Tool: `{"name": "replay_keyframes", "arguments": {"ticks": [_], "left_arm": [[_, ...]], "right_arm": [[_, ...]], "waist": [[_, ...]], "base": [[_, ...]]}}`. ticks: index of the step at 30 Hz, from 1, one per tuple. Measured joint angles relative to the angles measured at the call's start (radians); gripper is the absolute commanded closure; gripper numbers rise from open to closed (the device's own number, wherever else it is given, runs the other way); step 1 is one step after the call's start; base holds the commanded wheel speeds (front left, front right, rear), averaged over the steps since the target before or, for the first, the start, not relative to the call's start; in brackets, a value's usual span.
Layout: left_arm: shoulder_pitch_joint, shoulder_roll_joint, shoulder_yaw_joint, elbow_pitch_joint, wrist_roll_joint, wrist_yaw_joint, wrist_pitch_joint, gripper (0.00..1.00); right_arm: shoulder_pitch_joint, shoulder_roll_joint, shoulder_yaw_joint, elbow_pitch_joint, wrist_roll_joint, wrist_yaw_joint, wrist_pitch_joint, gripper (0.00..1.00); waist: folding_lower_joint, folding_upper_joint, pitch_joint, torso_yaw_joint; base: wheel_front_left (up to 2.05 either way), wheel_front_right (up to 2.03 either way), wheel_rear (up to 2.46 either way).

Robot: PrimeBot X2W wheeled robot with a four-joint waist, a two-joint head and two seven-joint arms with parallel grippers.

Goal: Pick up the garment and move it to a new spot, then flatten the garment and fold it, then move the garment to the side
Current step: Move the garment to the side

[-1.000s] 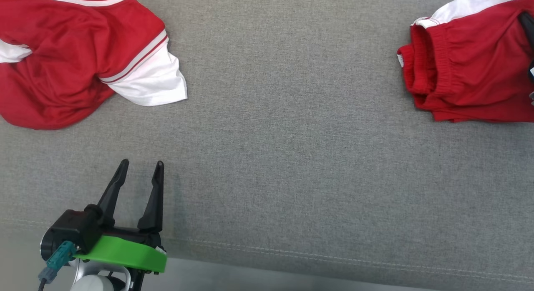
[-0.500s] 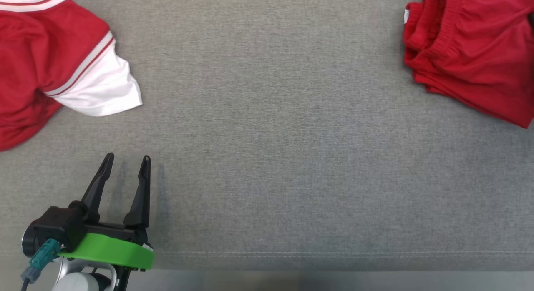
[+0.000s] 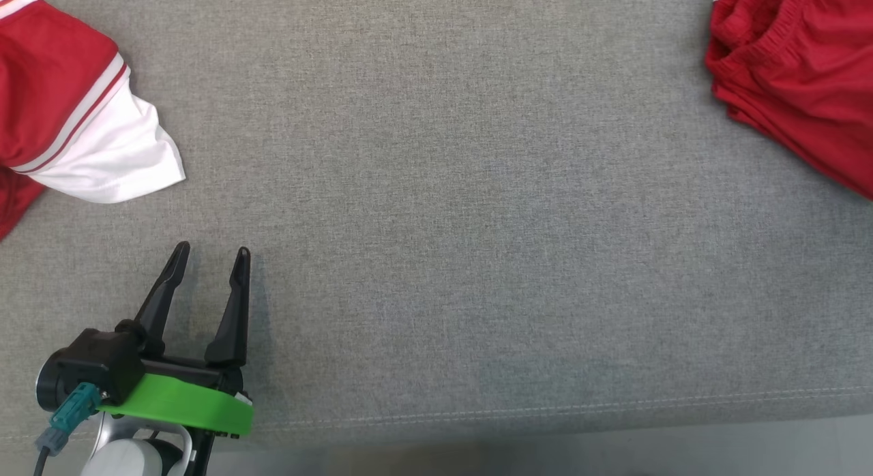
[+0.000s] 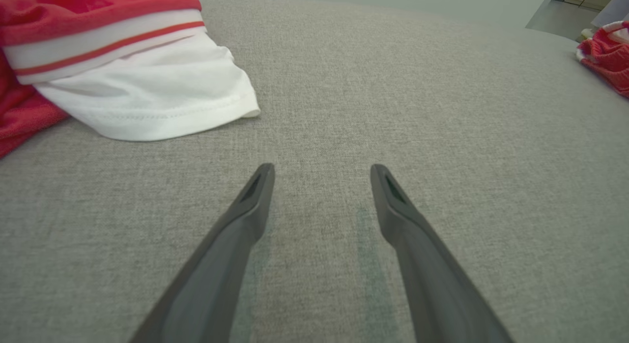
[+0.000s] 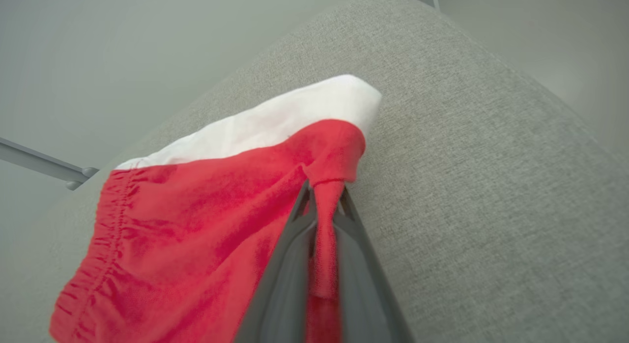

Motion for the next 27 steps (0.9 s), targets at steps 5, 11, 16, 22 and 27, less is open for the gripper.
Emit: {"name": "replay_keyframes", "arguments": {"ticks": [5, 11, 16, 22, 27], "left_arm": [[-0.006, 0.0, -0.006, -0.001, 0.0, 0.0, 0.003, 0.0], [-0.006, -0.004, -0.013, -0.01, -0.001, 0.0, 0.009, 0.0], [-0.006, -0.006, 0.002, -0.006, -0.002, 0.003, 0.008, 0.0], [-0.006, -0.013, 0.004, -0.003, -0.003, 0.008, 0.007, 0.0], [-0.006, -0.019, -0.001, 0.002, -0.003, 0.008, 0.004, 0.0]], "right_arm": [[-0.015, -0.013, 0.005, 0.017, -0.033, 0.0, -0.03, 1.0], [-0.035, -0.028, 0.014, 0.04, -0.057, 0.0, -0.048, 0.8], [-0.038, -0.027, 0.033, 0.064, -0.085, 0.0, -0.063, 0.0], [-0.036, -0.039, 0.063, 0.109, -0.128, -0.002, -0.074, 0.0], [-0.015, -0.055, 0.063, 0.158, -0.141, -0.011, -0.094, 0.0]], "waist": [[0.0, 0.0, -0.002, -0.001], [0.0, 0.0, 0.006, 0.004], [0.0, 0.0, 0.014, 0.007], [-0.0001, 0.0, 0.009, 0.0], [0.0, 0.0, -0.005, -0.01]], "base": [[0.0, 0.0, 0.0], [0.0, 0.0, 0.0], [0.0, 0.0, 0.0], [0.0, 0.0, 0.0], [0.0, 0.0, 0.0]]}}
